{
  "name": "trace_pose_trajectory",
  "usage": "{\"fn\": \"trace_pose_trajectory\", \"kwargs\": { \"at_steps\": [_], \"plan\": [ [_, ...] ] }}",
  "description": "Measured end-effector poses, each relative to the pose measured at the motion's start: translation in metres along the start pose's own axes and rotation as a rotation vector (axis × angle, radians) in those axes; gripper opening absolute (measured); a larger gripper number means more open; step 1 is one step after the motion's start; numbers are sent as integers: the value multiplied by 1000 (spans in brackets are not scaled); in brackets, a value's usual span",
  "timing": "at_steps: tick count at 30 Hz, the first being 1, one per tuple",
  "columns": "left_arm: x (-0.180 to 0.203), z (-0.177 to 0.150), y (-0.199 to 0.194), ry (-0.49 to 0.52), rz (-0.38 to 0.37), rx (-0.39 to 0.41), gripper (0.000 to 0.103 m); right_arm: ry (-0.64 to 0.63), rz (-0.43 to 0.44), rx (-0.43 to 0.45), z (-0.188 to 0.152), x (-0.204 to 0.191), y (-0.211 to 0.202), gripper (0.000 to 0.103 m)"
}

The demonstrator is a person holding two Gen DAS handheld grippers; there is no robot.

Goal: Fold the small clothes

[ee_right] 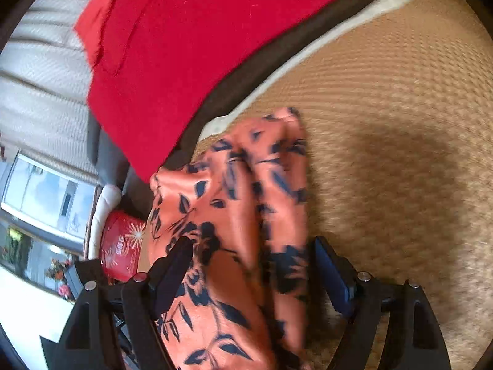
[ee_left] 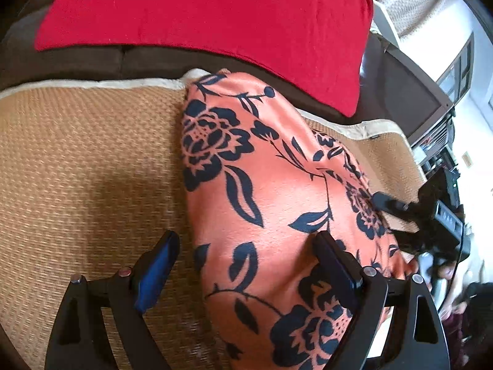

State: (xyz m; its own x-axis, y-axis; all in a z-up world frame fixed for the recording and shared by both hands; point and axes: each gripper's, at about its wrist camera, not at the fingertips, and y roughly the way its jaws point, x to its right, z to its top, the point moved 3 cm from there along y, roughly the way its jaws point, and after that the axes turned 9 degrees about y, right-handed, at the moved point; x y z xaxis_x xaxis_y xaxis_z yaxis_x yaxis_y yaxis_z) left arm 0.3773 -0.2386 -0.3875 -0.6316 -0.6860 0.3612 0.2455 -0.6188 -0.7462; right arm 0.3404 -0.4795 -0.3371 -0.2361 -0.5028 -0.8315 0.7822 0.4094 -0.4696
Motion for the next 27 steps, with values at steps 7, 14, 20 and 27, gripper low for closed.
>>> {"fn": "trace_pose_trajectory", "kwargs": {
  "at_steps": [7, 14, 20, 27],
  "plan": [
    [2, 4, 2, -30, -48, 36, 65, -100, -66, 2, -17, -28, 23, 49],
    [3, 10, -22, -9, -46, 92, 42, -200, -109, 66, -32, -66, 25, 37],
    [1, 12, -76, 45, 19, 189, 42, -306, -56, 111, -61, -119, 18, 35],
    [-17, 8, -123, 54, 45, 243, 42, -306, 63, 131, -84, -149, 12, 35]
  ]
}}
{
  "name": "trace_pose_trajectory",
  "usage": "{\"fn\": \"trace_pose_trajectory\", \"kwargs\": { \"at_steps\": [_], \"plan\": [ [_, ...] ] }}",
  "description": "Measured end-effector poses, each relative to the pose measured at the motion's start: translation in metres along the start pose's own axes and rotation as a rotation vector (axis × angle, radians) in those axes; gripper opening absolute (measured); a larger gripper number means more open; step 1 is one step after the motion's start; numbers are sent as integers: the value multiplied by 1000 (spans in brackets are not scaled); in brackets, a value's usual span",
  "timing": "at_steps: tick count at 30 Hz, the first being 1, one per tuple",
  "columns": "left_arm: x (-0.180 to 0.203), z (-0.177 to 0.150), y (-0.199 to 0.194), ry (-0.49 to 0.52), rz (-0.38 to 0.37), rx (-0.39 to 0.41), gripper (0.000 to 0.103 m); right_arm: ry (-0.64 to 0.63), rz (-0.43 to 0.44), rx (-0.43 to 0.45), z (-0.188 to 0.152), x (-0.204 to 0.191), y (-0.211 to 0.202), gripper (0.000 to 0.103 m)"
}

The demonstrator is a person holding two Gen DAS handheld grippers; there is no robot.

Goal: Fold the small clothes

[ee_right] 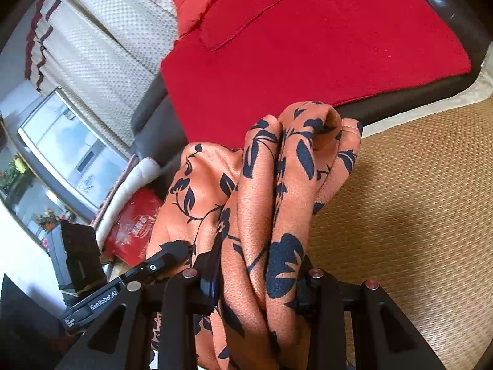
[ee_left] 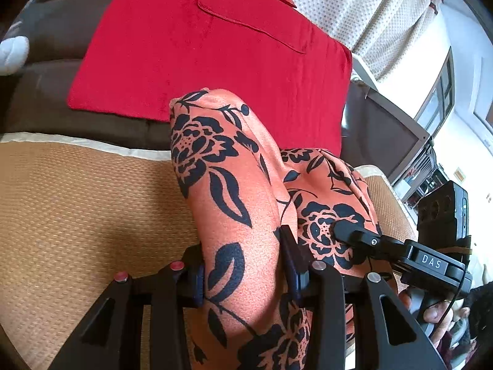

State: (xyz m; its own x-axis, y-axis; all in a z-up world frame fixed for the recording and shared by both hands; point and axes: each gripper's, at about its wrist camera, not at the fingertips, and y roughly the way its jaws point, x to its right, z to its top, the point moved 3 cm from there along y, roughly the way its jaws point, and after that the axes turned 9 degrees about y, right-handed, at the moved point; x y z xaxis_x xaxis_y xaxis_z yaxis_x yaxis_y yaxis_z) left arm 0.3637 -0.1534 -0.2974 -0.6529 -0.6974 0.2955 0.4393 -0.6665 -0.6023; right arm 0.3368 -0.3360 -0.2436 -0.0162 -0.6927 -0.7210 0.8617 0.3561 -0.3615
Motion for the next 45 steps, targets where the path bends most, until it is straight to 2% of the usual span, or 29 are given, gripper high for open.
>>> {"fn": "trace_pose_trajectory", "kwargs": {
  "at_steps": [5, 8, 9, 11, 12, 13, 15, 18, 20, 23, 24, 26, 28, 29, 32, 35, 40, 45],
  "plan": [
    [-10, -6, -3, 12, 53, -29, 42, 17, 17, -30, -9, 3, 4, 35],
    [-19, -20, 11, 7, 108, -100, 43, 48, -3, -73, -15, 12, 26, 35],
    [-22, -25, 17, 8, 129, -131, 43, 50, -23, -87, -18, 17, 35, 35],
    [-33, -40, 40, 31, 232, -248, 51, 99, -91, -146, -24, 37, 54, 36],
    [-36, -45, 46, 41, 267, -275, 55, 126, -135, -173, -26, 47, 61, 39],
    [-38, -48, 48, 52, 287, -277, 58, 137, -171, -180, -27, 54, 63, 48],
    [-35, -46, 40, 77, 305, -253, 60, 115, -179, -134, -22, 51, 51, 52],
    [-24, -42, 19, 141, 356, -197, 61, -5, -231, 11, -10, 31, 19, 52],
    [-21, -40, 3, 151, 363, -151, 64, -60, -186, 73, -7, 14, 1, 52],
    [-13, -41, -3, 190, 380, -129, 66, -124, -130, 47, -16, -11, 0, 45],
    [-13, -43, 0, 204, 397, -142, 66, -144, -124, 28, -22, -17, 6, 35],
    [-19, -52, 17, 218, 443, -215, 66, -141, -161, -48, -35, -9, 23, 35],
    [-25, -57, 30, 188, 441, -264, 66, -80, -248, -186, -48, 18, 54, 35],
    [-27, -57, 30, 172, 435, -266, 66, -56, -265, -218, -53, 28, 58, 34],
    [-18, -52, 14, 195, 477, -219, 66, -49, -233, -179, -49, 18, 43, 35],
    [-3, -46, -15, 186, 496, -156, 66, -69, -179, -100, -54, 0, 10, 37],
    [31, -38, -74, 190, 575, -47, 79, -118, -175, -13, -67, -26, -46, 37],
    [62, -23, -132, 221, 693, 30, 84, -197, -240, 91, -70, -66, -99, 39]
  ]
}}
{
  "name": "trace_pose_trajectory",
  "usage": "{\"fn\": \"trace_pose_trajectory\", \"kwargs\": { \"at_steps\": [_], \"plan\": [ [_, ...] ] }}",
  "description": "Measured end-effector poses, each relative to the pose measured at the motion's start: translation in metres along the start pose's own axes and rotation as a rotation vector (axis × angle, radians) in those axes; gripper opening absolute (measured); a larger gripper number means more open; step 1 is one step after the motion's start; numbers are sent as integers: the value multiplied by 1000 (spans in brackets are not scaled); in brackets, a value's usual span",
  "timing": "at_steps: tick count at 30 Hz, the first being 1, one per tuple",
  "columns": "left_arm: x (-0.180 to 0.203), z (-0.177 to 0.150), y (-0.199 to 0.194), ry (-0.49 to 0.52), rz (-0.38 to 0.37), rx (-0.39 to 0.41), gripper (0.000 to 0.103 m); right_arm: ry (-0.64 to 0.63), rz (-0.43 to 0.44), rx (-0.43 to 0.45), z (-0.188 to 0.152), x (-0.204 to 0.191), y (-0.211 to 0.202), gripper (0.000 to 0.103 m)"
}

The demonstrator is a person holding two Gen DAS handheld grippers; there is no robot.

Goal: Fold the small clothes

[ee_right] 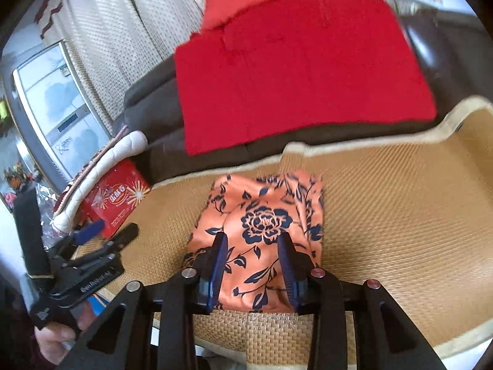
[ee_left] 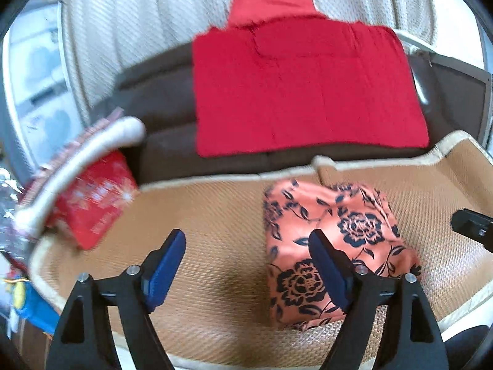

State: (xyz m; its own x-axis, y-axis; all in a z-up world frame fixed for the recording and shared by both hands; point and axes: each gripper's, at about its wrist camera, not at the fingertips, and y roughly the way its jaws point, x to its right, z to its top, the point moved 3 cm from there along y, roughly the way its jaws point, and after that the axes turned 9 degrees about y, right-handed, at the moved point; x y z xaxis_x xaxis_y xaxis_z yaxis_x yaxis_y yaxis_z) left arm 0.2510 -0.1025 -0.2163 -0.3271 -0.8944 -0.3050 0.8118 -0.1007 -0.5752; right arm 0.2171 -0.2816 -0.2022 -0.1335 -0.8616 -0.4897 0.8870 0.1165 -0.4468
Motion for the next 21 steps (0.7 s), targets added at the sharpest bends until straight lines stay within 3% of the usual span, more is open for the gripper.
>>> {"fn": "trace_pose_trajectory", "kwargs": {
  "at_steps": [1, 3, 5, 12, 14, 21],
  "plan": [
    [-2, 2, -10, -3, 12, 13, 85, -6, -4, 20, 2, -5, -13, 54],
    [-9, 6, -36, -11, 34, 52, 88, -12, -5, 69, 4, -10, -39, 72],
    [-17, 12, -62, -23, 59, 98, 95, -35, -15, 122, 4, -21, -66, 72],
    [-35, 26, -135, -67, 106, 211, 97, -47, -46, 209, 6, -44, -137, 72],
    [-40, 28, -155, -82, 125, 244, 103, -52, -52, 228, 4, -48, -155, 72],
    [-46, 31, -205, -100, 159, 333, 103, -84, -68, 305, -3, -63, -205, 72]
  ]
}}
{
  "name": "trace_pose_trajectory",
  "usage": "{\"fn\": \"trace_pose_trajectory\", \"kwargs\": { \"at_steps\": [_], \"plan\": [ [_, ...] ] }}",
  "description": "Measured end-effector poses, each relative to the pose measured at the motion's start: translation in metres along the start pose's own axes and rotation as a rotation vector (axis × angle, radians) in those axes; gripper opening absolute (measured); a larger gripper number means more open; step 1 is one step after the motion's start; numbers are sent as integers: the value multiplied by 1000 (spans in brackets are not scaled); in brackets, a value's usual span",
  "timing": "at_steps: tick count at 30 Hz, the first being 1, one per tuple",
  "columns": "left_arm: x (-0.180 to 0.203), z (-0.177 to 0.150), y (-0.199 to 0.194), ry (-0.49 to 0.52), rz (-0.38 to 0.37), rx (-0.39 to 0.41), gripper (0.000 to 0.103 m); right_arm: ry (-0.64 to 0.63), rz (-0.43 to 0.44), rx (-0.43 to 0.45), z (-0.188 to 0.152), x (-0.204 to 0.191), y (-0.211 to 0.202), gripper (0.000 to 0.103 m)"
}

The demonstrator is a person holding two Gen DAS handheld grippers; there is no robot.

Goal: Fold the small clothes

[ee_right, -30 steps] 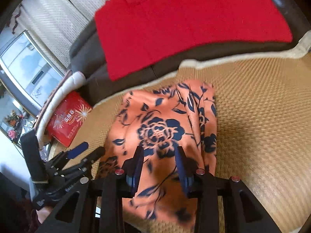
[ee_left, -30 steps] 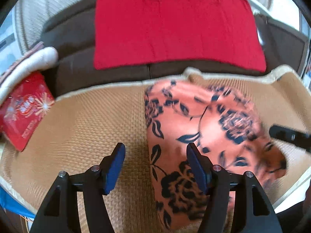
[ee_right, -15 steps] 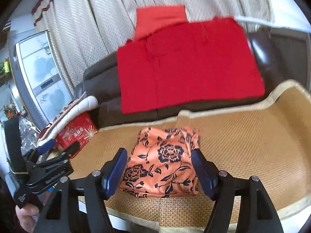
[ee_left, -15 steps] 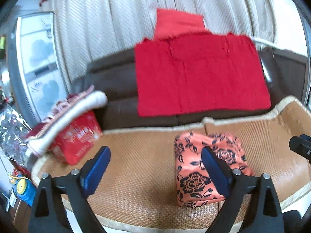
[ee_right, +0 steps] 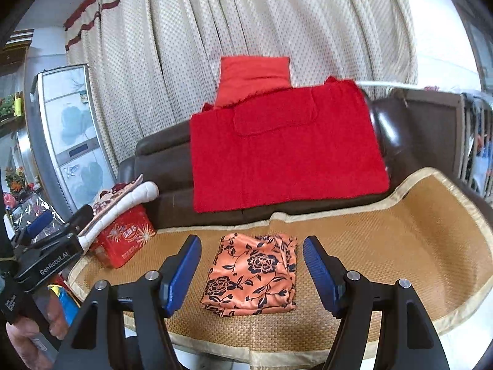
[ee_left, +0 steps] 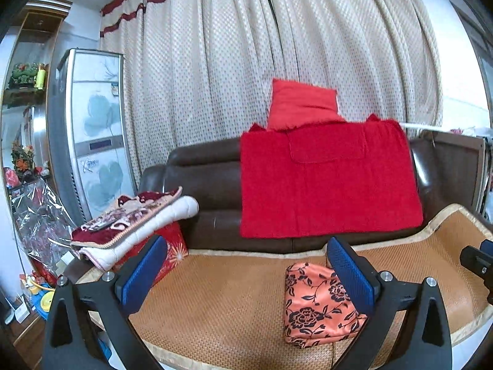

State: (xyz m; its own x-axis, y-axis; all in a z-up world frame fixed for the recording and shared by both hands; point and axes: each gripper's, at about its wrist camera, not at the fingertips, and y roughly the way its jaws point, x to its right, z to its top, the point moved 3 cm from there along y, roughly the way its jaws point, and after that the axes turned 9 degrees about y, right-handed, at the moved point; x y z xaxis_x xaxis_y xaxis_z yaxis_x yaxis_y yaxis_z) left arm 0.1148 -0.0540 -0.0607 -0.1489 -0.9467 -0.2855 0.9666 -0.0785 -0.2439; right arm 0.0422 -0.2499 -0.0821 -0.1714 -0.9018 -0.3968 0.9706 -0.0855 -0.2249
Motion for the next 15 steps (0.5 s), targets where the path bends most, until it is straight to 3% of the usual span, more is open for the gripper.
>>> {"fn": "trace_pose_trajectory", "kwargs": {
  "at_steps": [7, 15],
  "plan": [
    [-5, 11, -21, 1, 0, 48, 103, -24, 2, 44, 7, -11, -27, 73],
    [-7, 14, -26, 2, 8, 58, 103, -39, -11, 33, 5, -15, -25, 73]
  ]
}}
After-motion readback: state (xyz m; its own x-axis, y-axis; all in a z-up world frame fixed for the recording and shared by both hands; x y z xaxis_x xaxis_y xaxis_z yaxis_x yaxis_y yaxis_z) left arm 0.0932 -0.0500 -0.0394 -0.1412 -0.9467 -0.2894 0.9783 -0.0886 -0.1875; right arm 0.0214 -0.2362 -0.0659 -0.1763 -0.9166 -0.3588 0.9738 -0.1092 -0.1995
